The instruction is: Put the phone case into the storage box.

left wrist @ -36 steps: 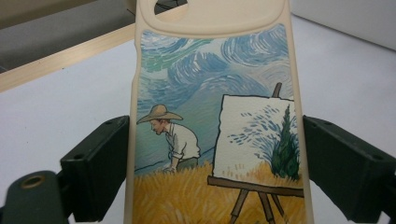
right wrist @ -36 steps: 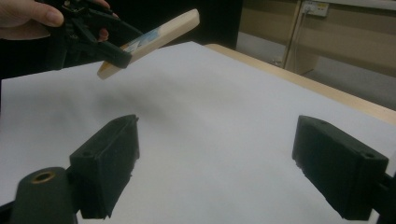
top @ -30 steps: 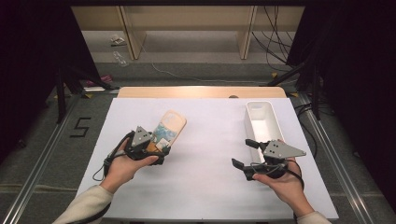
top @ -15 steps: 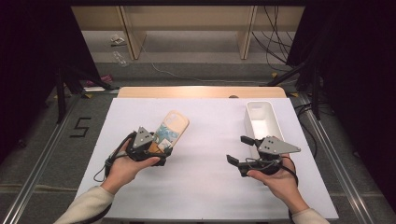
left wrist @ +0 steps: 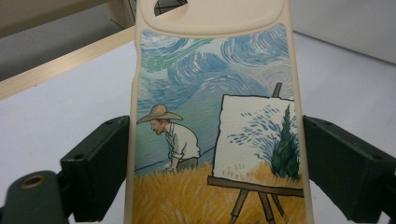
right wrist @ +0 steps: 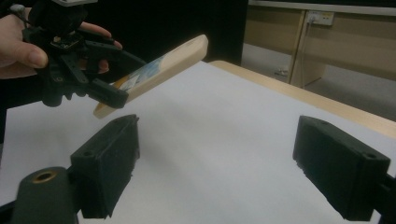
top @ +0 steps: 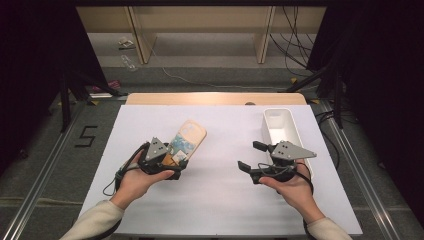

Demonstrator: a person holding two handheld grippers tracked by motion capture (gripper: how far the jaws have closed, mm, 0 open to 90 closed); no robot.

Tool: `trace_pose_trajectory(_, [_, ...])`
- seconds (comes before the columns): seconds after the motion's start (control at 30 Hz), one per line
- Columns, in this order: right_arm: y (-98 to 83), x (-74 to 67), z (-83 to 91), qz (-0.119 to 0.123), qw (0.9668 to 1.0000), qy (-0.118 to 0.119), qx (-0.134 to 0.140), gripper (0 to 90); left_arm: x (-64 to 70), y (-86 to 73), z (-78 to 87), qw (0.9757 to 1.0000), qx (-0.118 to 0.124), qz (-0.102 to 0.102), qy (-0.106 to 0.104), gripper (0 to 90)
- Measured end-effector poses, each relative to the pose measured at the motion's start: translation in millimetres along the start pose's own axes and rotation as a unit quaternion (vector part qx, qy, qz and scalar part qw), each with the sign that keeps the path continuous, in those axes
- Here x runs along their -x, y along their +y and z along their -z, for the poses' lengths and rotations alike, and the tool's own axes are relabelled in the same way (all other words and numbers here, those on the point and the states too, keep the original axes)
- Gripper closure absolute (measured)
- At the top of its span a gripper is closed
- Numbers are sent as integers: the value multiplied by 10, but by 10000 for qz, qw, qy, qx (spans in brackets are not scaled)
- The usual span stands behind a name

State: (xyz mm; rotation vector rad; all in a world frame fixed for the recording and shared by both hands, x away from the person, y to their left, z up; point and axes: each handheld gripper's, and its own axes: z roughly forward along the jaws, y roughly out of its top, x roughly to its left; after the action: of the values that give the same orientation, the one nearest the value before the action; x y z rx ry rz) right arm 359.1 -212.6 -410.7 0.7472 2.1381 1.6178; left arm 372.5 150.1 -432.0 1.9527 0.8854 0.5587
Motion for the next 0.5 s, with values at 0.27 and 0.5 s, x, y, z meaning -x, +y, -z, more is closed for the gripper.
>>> trace_pose_trajectory(0.27, [35,5,-74,-12,10000,23,34,155,49,4,-11,9999,-21,-76,-65,112])
trace_pose_trajectory(0.5, [62,-5,-130,-29,10000,40,35,156,89,14,-16,9999,-6,-117,-103,112])
